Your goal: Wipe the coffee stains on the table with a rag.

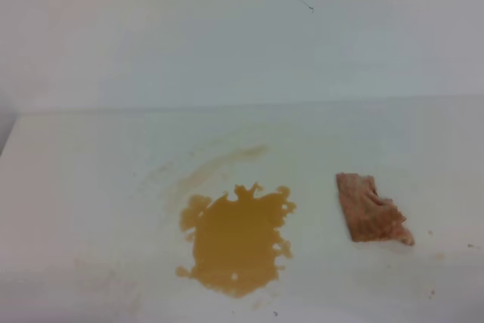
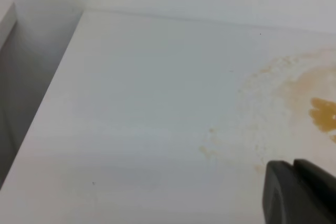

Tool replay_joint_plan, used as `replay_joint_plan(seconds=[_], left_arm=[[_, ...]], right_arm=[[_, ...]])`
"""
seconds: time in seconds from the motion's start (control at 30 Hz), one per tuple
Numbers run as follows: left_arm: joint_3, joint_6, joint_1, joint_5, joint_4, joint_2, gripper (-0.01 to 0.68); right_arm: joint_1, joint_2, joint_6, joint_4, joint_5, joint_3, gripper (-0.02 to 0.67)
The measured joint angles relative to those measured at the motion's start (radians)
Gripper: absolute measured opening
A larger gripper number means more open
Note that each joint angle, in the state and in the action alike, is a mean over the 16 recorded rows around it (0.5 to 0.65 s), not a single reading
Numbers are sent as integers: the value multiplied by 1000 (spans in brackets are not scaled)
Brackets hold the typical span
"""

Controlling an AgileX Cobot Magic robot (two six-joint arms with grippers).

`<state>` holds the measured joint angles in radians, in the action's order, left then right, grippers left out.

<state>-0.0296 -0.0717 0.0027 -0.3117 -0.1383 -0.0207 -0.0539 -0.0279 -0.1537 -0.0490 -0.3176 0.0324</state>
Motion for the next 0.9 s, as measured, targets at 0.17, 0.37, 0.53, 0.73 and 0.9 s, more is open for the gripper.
replay_joint_plan(seconds=[0.17,0.37,0.53,0.73,0.9], left_arm=[[-4,0,0,1,0,-3,-3],[-10,0,0,5,0,-7,-3],[-10,0,0,6,0,-7,-3],[-10,0,0,8,0,-7,-3],[-10,0,0,10,0,-7,-3]], right_arm=[[0,0,0,0,0,0,-3],[0,0,0,0,0,0,-3],[0,0,0,0,0,0,-3],[0,0,0,0,0,0,-3],[0,0,0,0,0,0,-3]])
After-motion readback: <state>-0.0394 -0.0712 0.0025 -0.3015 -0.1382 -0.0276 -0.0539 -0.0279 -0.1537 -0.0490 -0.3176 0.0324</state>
